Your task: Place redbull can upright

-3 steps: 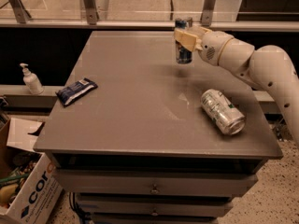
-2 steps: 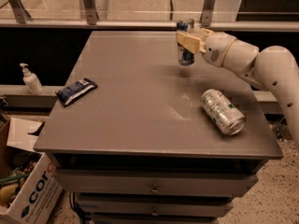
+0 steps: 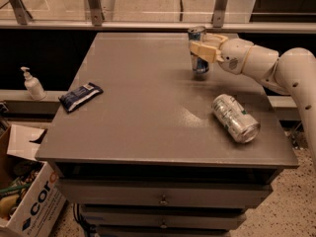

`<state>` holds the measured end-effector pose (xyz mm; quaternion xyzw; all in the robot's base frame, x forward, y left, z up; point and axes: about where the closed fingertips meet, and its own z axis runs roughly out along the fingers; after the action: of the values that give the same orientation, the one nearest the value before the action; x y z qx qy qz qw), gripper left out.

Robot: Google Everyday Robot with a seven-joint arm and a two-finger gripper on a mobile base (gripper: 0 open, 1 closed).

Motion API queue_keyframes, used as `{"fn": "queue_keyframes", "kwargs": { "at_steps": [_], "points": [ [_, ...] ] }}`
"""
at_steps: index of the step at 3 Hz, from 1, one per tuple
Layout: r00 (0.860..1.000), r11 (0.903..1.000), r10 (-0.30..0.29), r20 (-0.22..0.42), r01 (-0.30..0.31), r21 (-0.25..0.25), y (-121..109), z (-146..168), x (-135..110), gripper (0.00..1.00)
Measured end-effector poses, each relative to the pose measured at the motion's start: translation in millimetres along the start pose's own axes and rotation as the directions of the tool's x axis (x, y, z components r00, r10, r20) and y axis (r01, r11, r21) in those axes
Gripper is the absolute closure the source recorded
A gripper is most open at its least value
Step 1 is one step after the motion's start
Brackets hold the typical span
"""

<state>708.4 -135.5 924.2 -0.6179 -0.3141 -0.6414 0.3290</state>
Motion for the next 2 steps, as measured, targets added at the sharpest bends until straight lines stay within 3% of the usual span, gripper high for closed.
{"fn": "queue_keyframes", "kwargs": {
  "at_steps": [2],
  "points": [
    [0.998, 0.9979, -0.036, 0.045, 0.034, 0.055, 5.6, -13.6, -14.5, 1.00]
  ]
}}
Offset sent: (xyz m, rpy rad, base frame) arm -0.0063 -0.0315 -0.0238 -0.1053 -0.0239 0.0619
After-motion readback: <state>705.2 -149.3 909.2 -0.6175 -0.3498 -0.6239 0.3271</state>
